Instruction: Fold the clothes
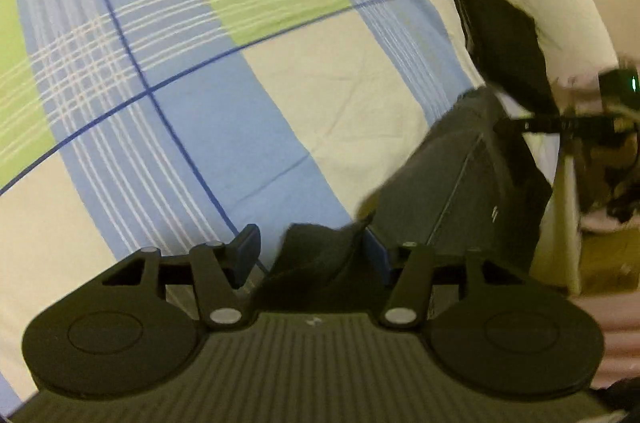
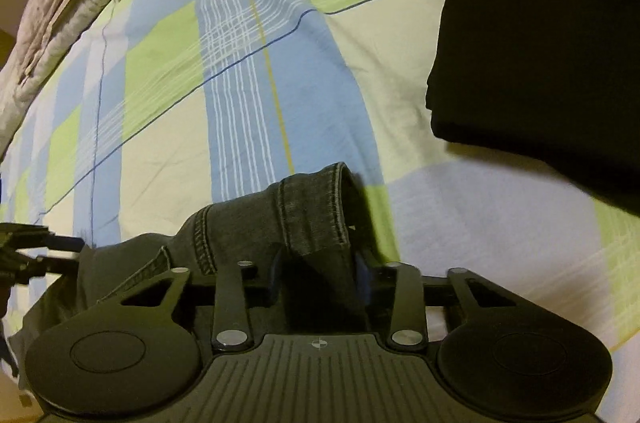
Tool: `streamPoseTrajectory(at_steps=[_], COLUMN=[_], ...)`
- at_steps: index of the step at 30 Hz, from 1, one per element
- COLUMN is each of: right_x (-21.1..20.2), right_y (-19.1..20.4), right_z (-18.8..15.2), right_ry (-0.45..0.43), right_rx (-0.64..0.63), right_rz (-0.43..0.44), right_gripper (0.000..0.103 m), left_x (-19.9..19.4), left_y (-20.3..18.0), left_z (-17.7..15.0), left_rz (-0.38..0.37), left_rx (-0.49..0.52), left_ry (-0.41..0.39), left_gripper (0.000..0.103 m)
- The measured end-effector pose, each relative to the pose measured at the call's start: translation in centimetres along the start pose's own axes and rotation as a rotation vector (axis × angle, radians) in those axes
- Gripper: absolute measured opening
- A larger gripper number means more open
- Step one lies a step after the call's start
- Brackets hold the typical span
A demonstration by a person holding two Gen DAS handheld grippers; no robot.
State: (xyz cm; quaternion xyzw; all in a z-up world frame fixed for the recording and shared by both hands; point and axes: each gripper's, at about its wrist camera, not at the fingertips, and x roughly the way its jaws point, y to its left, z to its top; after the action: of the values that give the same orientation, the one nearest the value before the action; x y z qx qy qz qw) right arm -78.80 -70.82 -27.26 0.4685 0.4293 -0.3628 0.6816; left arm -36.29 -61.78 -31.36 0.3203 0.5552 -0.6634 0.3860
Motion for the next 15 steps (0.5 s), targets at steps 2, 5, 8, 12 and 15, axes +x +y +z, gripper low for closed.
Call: streamPoseTrajectory(at_steps=[2,5,8,12,15], right_x=[-0.6,-0.9,-0.8,-1.3,-0.9], right_y=[-0.2,-0.2,-0.1,-0.4,-0.7], right_z=[0.1,-0.2,-0.5,-1.3,-1.7], right_ry=[-0.002,0.001,0.000,0.008,0.015], right_rx=[-0.009,-0.033,-0.047,-0.051,-0.042], right_rz=[0.001,-0.004,-0.015,-0.029,-0.040], right_gripper=[0.012,0.012,0.011,0.011,0.011], left_x=[-0.1,0.5,1.4,1.7,0.7], left_y=[0.6,0.7,-0.7,-2.6,-1.9], left_z=[0.3,0.6,0.0,-1.6,-1.8], left_rz=[0.006,0.002,-0.041,-0.057,-0.031], left_rx=[-0.025,-0.023,0.034,0.104,0.088], left_ry=[0.003,0.046,0.107,0.112,0.041], left_gripper=[0.049,0.044,0.036,0.029,0.014])
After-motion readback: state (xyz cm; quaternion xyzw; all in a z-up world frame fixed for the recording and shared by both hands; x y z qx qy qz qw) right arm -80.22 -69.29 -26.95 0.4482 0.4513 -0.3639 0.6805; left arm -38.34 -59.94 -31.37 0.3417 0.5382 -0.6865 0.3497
